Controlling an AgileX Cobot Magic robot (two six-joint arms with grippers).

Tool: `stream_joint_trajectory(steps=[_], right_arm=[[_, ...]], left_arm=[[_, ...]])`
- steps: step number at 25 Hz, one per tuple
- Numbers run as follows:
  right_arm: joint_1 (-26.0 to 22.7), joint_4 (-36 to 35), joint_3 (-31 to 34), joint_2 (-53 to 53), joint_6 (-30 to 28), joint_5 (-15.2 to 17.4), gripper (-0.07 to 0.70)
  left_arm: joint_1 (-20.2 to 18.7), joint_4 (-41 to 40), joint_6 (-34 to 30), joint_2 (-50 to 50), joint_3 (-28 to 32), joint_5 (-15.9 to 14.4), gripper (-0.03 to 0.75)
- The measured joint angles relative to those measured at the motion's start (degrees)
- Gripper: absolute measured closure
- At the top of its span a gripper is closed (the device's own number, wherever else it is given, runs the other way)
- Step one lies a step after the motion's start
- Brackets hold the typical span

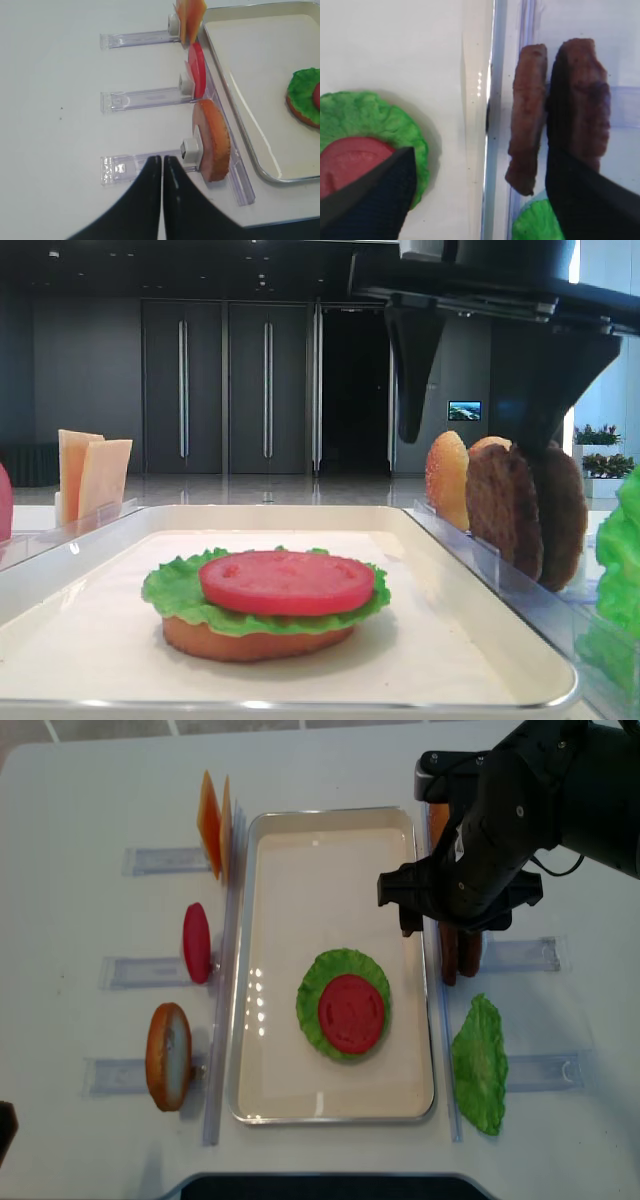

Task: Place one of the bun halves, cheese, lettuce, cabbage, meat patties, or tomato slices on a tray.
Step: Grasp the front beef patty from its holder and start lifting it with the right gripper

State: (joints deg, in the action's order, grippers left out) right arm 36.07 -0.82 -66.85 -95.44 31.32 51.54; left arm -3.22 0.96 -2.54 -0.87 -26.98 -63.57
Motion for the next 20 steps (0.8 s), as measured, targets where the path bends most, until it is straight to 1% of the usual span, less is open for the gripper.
stream_joint_trajectory(steps=[8,10,14,20], right_arm=[[0.0,0.1,0.0,-2.6,0.0,-0.5,0.093],[0.0,0.2,0.0,-3.4,0.0,-0.8,0.107],[0.0,2.6,0.0,-4.3,0.4,-1.1,0.188],[0.0,7.2,0.0,-4.3,2.1,-1.0,0.37]], left_arm=[[0.0,0.0,-0.1,0.0,0.0,0.0,0.715],[0.0,0.0,-0.1,0.0,0.0,0.0,0.715],[0.0,0.0,-0.1,0.0,0.0,0.0,0.715],[0.0,0.0,-0.1,0.0,0.0,0.0,0.715]])
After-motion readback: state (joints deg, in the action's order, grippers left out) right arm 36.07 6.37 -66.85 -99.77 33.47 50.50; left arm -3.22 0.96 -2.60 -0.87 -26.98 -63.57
